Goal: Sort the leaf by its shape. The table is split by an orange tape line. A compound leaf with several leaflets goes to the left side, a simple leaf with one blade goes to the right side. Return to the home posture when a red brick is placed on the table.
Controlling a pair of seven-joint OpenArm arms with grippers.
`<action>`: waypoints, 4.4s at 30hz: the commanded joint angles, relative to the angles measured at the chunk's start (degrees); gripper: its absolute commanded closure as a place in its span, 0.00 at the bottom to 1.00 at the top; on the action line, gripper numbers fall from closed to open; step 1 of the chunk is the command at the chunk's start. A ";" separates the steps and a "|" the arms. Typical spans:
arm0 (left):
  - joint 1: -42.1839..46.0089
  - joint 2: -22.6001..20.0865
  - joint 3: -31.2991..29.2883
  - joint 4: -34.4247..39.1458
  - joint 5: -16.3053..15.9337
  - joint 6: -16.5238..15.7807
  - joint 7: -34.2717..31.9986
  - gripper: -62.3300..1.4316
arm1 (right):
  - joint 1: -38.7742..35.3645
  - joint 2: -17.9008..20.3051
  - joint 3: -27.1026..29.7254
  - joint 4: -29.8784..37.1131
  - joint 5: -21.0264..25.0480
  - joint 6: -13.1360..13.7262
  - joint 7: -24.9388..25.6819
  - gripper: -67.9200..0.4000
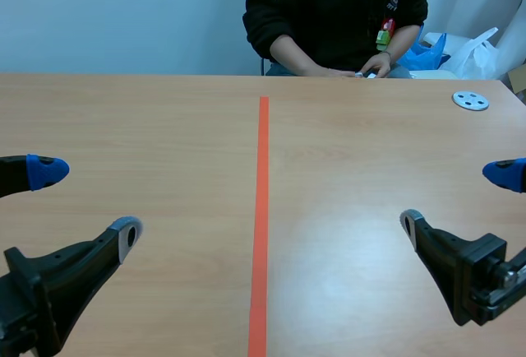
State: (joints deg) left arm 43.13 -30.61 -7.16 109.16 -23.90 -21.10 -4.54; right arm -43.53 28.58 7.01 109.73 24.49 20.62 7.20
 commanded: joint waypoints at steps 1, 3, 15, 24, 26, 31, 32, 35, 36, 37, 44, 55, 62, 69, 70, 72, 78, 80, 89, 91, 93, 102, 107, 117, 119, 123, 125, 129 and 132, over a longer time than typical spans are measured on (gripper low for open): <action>-0.15 0.26 0.22 1.14 -0.52 -0.07 -0.57 0.00 | 0.68 0.33 0.07 0.68 0.20 -0.02 0.68 0.00; -0.15 0.26 0.22 1.14 -0.52 -0.07 -0.57 0.00 | 0.68 0.33 0.07 0.68 0.20 -0.02 0.68 0.00; -0.15 0.26 0.22 1.14 -0.52 -0.07 -0.57 0.00 | 0.68 0.33 0.07 0.68 0.20 -0.02 0.68 0.00; -0.15 0.26 0.22 1.14 -0.52 -0.07 -0.57 0.00 | 0.68 0.33 0.07 0.68 0.20 -0.02 0.68 0.00; -0.15 0.26 0.22 1.14 -0.52 -0.07 -0.57 0.00 | 0.68 0.33 0.07 0.68 0.20 -0.02 0.68 0.00; -0.15 0.26 0.22 1.14 -0.52 -0.07 -0.57 0.00 | 0.68 0.33 0.07 0.68 0.20 -0.02 0.68 0.00; -0.15 0.26 0.22 1.14 -0.52 -0.07 -0.57 0.00 | 0.68 0.33 0.07 0.68 0.20 -0.02 0.68 0.00; -0.15 0.26 0.22 1.14 -0.52 -0.07 -0.57 0.00 | 0.68 0.33 0.07 0.68 0.20 -0.02 0.68 0.00; -0.15 0.26 0.22 1.14 -0.52 -0.07 -0.57 0.00 | 0.68 0.33 0.07 0.68 0.20 -0.02 0.68 0.00; -0.15 0.26 0.22 1.14 -0.52 -0.07 -0.57 0.00 | 0.68 0.33 0.07 0.68 0.20 -0.02 0.68 0.00; -0.15 0.26 0.22 1.14 -0.52 -0.07 -0.57 0.00 | 0.68 0.33 0.07 0.68 0.20 -0.02 0.68 0.00; -0.15 0.26 0.22 1.14 -0.52 -0.07 -0.57 0.00 | 0.68 0.33 0.07 0.68 0.20 -0.02 0.68 0.00; -0.15 0.26 0.22 1.14 -0.52 -0.07 -0.57 0.00 | 0.68 0.33 0.07 0.68 0.20 -0.02 0.68 0.00; -0.15 0.26 0.22 1.14 -0.52 -0.07 -0.57 0.00 | 0.68 0.33 0.07 0.68 0.20 -0.02 0.68 0.00; -0.15 0.26 0.22 1.14 -0.52 -0.07 -0.57 0.00 | 0.68 0.33 0.07 0.68 0.20 -0.02 0.68 0.00; -0.15 0.26 0.22 1.14 -0.52 -0.07 -0.57 0.00 | 0.68 0.33 0.07 0.68 0.20 -0.02 0.68 0.00; -0.15 0.26 0.22 1.14 -0.52 -0.07 -0.55 0.00 | 0.68 0.33 0.07 0.68 0.20 -0.02 0.68 0.00; -0.15 0.26 0.22 1.14 -0.52 -0.07 -0.37 0.00 | 0.68 0.33 0.07 0.68 0.20 -0.02 0.68 0.00; -0.15 0.26 0.22 1.14 -0.52 -0.07 -0.37 0.00 | 0.68 0.33 0.07 0.68 0.20 -0.02 0.68 0.00; -0.15 0.26 0.22 1.14 -0.52 -0.07 -0.33 0.00 | 0.68 0.33 0.07 0.68 0.20 -0.02 0.68 0.00; -0.15 0.26 0.22 1.14 -0.52 -0.07 0.13 0.00 | 0.68 0.33 0.07 0.68 0.20 -0.02 0.68 0.00; -2.97 0.26 1.79 -0.48 -0.24 -0.33 5.38 0.00 | 0.68 0.33 0.07 0.68 0.20 -0.02 0.68 0.00; -7.78 0.31 5.51 -4.90 2.43 -0.98 5.68 0.00 | 0.68 0.33 0.07 0.68 0.20 -0.02 0.68 0.00; -21.40 4.28 14.32 -19.47 4.28 -1.16 4.83 0.00 | 0.68 0.31 0.07 0.68 0.20 -0.02 0.68 0.00; -24.24 5.35 16.48 -22.73 5.20 -1.16 3.37 0.00 | 0.68 0.31 0.07 0.68 0.20 -0.02 0.68 0.00; -30.27 7.76 21.44 -29.24 9.05 -1.14 0.81 0.00 | 0.68 0.31 0.07 0.68 0.20 -0.02 0.68 0.00; -33.42 8.94 23.91 -32.81 11.10 -1.01 -0.57 0.00 | 0.68 0.31 0.07 0.68 0.20 -0.02 0.68 0.00; -39.32 11.45 28.22 -39.82 14.21 -0.37 -3.32 0.00 | 0.68 0.31 0.07 0.68 0.20 -0.02 0.68 0.00; -43.25 13.46 30.73 -44.94 16.13 1.70 -5.27 0.00 | 0.68 0.31 0.07 0.68 0.20 -0.02 0.68 0.00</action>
State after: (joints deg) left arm 0.56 -17.58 23.83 63.13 -7.22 -19.64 -8.36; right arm -43.53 28.58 7.01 109.73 24.47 20.62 7.22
